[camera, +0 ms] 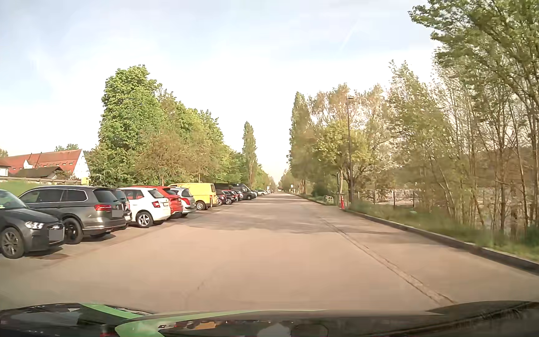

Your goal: Follow the waypoints while adhering to traffic rules and regulations

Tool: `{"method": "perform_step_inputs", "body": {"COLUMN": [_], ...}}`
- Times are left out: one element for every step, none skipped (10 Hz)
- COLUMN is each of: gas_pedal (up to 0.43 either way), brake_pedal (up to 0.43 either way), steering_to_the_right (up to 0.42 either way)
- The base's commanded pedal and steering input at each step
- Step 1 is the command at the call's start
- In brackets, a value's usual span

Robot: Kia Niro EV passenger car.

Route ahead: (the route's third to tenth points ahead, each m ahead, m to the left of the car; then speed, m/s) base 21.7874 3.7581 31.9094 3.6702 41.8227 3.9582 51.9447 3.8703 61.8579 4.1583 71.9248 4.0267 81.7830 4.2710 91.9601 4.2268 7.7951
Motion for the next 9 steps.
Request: {"method": "perform_step_inputs", "body": {"gas_pedal": [0.098, 0.098, 0.098, 0.098, 0.098, 0.098, 0.098, 0.098, 0.098], "brake_pedal": [0.0, 0.0, 0.0, 0.0, 0.0, 0.0, 0.0, 0.0, 0.0], "steering_to_the_right": [0.0, 0.0, 0.0, 0.0, 0.0, 0.0, 0.0, 0.0, 0.0]}}
